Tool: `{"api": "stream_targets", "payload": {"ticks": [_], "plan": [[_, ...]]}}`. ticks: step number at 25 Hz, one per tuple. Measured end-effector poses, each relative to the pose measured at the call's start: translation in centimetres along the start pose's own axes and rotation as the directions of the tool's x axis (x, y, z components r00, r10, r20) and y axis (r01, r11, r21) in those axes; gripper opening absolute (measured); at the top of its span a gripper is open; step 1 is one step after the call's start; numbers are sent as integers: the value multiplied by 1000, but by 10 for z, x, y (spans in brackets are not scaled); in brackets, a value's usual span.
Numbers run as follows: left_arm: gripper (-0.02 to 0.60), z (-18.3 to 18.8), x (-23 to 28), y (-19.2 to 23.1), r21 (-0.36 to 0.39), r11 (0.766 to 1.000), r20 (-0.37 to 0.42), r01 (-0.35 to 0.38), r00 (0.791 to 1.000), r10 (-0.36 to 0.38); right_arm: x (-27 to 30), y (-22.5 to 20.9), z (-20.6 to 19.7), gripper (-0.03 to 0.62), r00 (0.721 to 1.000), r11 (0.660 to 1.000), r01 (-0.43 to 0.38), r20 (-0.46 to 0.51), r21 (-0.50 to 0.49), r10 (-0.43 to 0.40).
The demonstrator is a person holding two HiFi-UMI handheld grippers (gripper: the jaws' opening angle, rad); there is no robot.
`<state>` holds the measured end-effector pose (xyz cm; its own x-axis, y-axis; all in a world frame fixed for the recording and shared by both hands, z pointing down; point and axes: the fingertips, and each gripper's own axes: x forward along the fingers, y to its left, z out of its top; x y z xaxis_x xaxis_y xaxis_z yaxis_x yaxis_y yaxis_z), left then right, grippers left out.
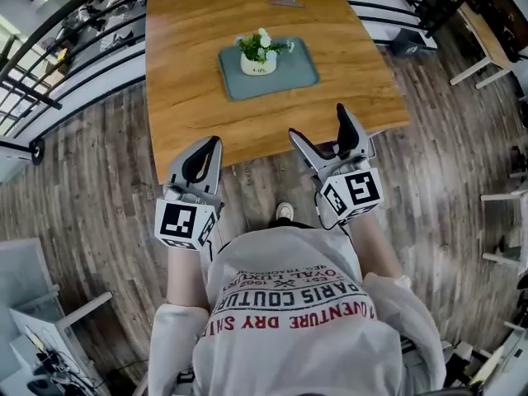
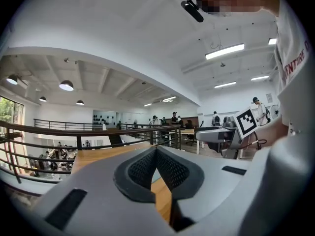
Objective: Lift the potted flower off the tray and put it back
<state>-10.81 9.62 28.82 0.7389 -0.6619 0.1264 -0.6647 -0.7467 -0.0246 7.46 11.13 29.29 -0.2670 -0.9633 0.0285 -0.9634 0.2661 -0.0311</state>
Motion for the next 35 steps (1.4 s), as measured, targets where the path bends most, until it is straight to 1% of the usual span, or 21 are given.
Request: {"api": "stream_targets", "payload": {"ticks": [5,10,13,17,20,24,26,27,31,35], "plan": [[12,2,48,-11,5,998,-31,-62,998,62,28,-53,-7,457,996,997,-76,-39,6,76],[12,0,77,-3,-8,993,-77,-117,990,116,63,-81,-17,457,980,984,-176,-86,18,177],[12,-1,92,7,-21,990,-80,-137,988,135,84,-85,-32,457,960,970,-242,-145,6,240],[12,-5,120,21,-39,990,-78,-135,988,131,111,-88,-55,457,919,945,-324,-253,-43,303],[12,-14,148,38,-67,989,-91,-133,988,126,138,-96,-70,457,892,931,-361,-315,-59,326],[12,-29,179,64,-91,989,-99,-114,989,105,180,-104,-88,457,869,920,-387,-358,-63,341],[12,-34,195,78,-95,989,-110,-109,989,99,200,-106,-96,457,848,904,-421,-385,-70,365],[12,-37,202,85,-97,989,-116,-108,989,96,208,-106,-102,457,833,893,-444,-402,-74,381],[12,-47,222,104,-113,989,-132,-93,988,78,230,-108,-128,457,757,842,-532,-497,-90,425],[12,-54,239,111,-113,989,-145,-91,987,74,245,-111,-146,457,700,811,-582,-545,-61,461]]}}
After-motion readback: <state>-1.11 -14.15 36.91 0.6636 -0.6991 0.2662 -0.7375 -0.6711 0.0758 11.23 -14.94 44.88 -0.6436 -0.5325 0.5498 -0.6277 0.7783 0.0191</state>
